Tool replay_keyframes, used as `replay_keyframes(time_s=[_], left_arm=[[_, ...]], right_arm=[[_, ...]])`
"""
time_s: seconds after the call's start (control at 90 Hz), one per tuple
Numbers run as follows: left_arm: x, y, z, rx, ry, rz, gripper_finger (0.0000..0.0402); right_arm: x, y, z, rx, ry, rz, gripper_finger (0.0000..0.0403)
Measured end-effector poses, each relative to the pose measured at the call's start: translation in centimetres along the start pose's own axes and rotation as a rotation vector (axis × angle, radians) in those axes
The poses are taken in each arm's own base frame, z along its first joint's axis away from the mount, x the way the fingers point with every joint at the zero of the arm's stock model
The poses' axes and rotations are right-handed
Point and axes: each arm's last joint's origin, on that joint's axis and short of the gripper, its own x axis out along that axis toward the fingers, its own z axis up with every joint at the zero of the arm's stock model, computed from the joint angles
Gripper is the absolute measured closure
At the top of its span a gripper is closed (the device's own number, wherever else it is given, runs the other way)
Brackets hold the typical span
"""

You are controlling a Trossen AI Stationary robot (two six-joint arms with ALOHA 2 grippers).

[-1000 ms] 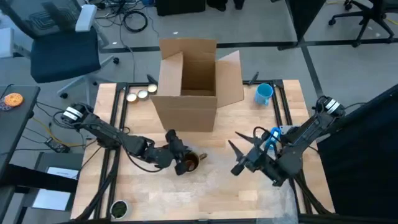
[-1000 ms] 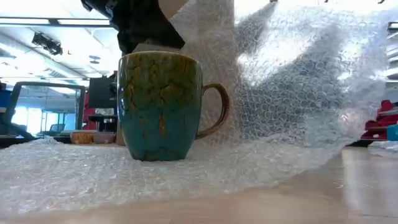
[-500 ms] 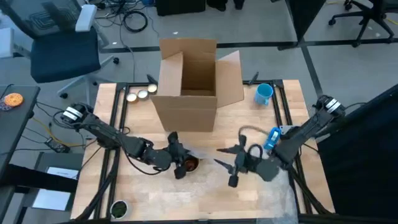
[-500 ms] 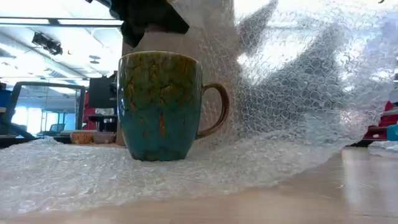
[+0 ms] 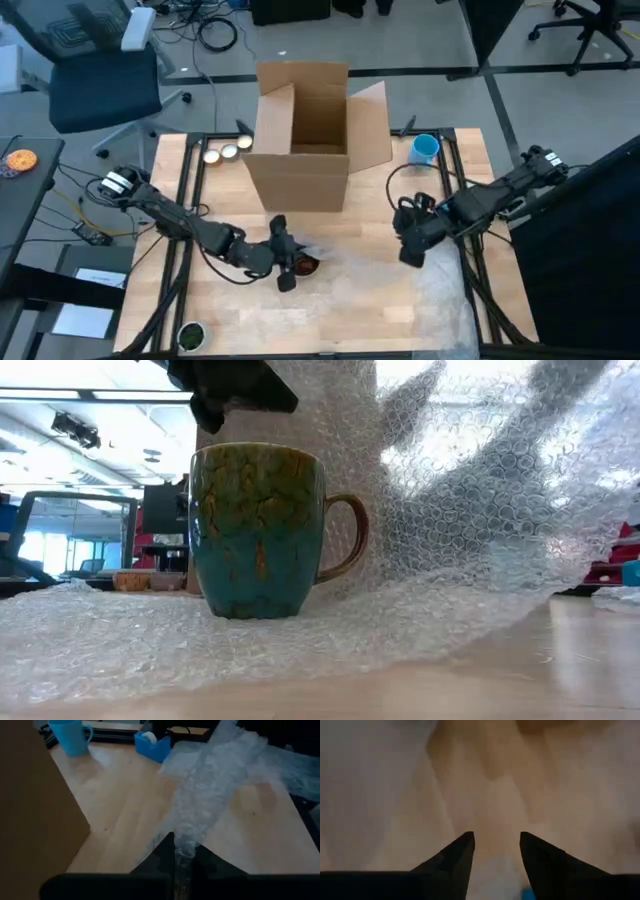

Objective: Wrap mug
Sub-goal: Wrap the brown cup with bubble wrap

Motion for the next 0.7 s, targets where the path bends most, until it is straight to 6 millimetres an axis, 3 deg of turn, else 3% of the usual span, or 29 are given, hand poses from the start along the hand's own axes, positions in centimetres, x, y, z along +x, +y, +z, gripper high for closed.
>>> replay_keyframes(time_s=[0.178, 0.289, 0.478, 0.7], left_arm=[[-0.2, -0.3, -0.1, 0.011, 0.0, -0.012, 0.0401], [-0.3, -0.6, -0.2, 0.03, -0.001, -0.02, 0.0401], [-0.4, -0.6, -0.2, 0.031, -0.001, -0.021, 0.0401], [-0.4, -0.6, -0.2, 0.031, -0.002, -0.017, 0.0401]], right_arm=[[2.1, 0.0, -1.1, 0.029, 0.077, 0.032, 0.0202], [2.3, -0.1, -1.1, 0.074, 0.111, 0.049, 0.018], [0.2, 0.8, 0.1, 0.114, 0.134, 0.206, 0.0161], [-2.2, 3.1, 1.1, 0.05, -0.106, 0.309, 0.0175]])
